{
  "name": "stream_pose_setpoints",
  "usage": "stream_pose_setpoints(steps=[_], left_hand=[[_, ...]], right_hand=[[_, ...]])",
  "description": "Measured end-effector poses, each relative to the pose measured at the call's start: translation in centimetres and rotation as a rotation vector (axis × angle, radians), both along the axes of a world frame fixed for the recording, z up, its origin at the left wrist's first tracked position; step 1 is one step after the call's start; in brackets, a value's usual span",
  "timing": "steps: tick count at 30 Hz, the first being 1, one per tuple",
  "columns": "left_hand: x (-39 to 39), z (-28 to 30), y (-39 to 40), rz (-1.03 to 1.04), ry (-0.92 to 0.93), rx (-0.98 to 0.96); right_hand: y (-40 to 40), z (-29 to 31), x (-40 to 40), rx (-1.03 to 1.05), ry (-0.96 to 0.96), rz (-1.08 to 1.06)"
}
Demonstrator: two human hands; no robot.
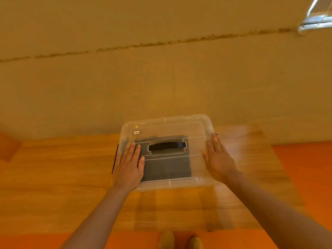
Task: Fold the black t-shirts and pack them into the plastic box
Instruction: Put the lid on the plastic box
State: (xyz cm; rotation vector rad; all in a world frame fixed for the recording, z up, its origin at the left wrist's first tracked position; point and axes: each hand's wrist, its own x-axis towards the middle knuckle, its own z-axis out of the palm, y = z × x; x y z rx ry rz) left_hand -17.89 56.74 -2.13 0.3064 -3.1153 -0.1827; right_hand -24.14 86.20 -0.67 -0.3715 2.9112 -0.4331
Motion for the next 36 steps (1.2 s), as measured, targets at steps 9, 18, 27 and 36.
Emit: stream_pose_setpoints(steps=[9, 18, 27, 36], left_hand=[[1.6, 0.2, -2.1, 0.082, 0.045, 0.017], [-0.2, 0.5, -4.3, 0.006, 0.022, 0.029], [-0.6, 1.3, -8.5, 0.457, 0.023, 0.419], [-1.5, -0.2, -9.6, 0.597, 0.048, 0.775]], right_hand=[[-3.3, -0.3, -1.4, 0.154, 0.123, 0.428], [-4.5, -0.2, -1.1, 0.152, 0.137, 0.368], [-2.8, 0.2, -2.5, -0.467, -0.245, -0.498], [-3.5, -0.6, -3.3, -0.428, -0.254, -0.67]])
